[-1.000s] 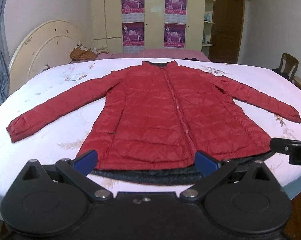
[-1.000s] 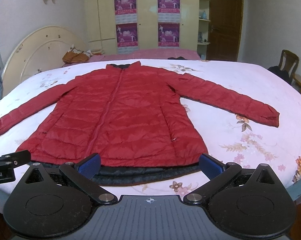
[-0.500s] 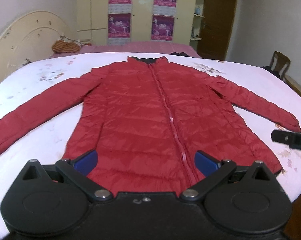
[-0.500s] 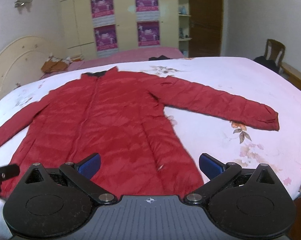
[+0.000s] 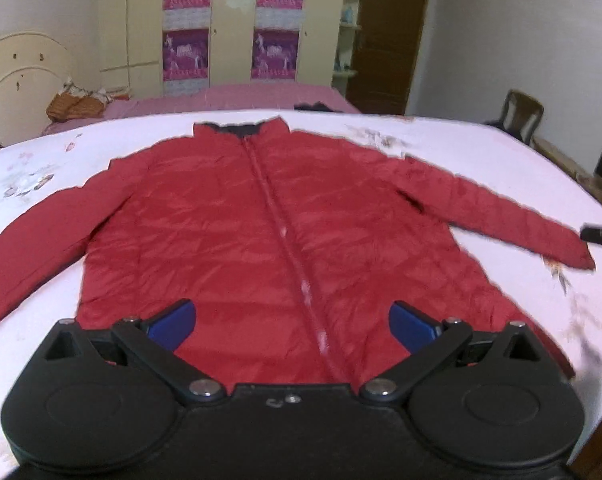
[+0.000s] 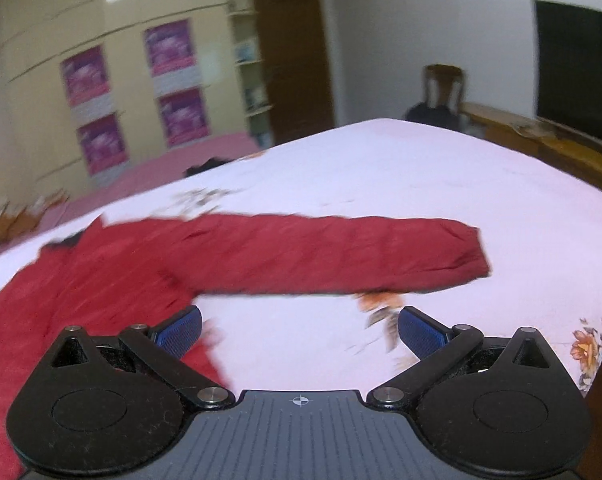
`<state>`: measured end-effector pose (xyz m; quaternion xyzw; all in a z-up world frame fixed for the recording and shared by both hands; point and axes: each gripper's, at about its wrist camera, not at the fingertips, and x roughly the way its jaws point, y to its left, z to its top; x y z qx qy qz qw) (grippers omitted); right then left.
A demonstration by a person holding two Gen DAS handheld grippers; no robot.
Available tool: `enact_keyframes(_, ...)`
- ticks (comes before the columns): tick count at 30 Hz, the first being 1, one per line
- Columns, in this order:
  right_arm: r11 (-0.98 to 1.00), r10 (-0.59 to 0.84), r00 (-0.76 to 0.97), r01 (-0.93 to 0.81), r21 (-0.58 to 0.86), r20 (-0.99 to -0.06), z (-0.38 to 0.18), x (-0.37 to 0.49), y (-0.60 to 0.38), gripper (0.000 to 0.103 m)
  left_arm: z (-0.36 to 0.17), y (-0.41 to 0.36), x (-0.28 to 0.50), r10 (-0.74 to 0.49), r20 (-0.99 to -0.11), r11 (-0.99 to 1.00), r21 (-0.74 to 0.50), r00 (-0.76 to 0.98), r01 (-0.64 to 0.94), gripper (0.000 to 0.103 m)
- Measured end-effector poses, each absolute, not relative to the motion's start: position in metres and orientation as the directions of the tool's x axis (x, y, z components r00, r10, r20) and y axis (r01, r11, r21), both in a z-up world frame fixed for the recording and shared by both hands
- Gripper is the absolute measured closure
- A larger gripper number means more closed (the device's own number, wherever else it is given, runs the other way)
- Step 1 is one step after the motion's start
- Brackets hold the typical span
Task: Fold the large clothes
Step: 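Move the right tool to the jacket sleeve cuff and grasp it, then fold the gripped sleeve across the jacket body with the right tool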
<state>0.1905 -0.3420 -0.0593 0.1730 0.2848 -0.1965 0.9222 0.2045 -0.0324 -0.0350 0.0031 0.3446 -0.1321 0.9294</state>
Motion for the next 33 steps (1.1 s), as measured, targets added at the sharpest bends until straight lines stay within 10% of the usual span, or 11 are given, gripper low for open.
enact_keyframes(7, 0.749, -0.264, 0.742, 0.561, 0.354, -0.617, -0.095, 0.211, -0.425, 0.004, -0.037, -0.067, 0.240, -0.196, -0.650, 0.978, -0.079, 0.734, 0.191, 0.000)
enact_keyframes(9, 0.711, -0.235, 0.733, 0.577, 0.401, -0.638, -0.106, 0.217, -0.446, 0.047, -0.037, -0.075, 0.252, -0.199, -0.662, 0.979, -0.097, 0.722, 0.181, 0.000)
enact_keyframes(25, 0.539, -0.223, 0.762, 0.616, 0.574, -0.608, -0.138, 0.215, -0.509, 0.047, -0.049, -0.127, 0.313, -0.098, -0.745, 0.993, -0.029, 0.660, 0.115, 0.000)
enact_keyframes(28, 0.587, -0.247, 0.734, 0.633, 0.505, -0.633, -0.133, 0.228, -0.505, 0.084, -0.052, -0.115, 0.317, -0.052, -0.762, 0.995, 0.014, 0.646, 0.096, 0.000)
enact_keyframes(33, 0.712, -0.299, 0.750, 0.587, 0.385, -0.590, -0.108, 0.250, -0.488, 0.096, -0.048, -0.072, 0.317, -0.027, -0.761, 0.999, 0.003, 0.649, 0.045, 0.000)
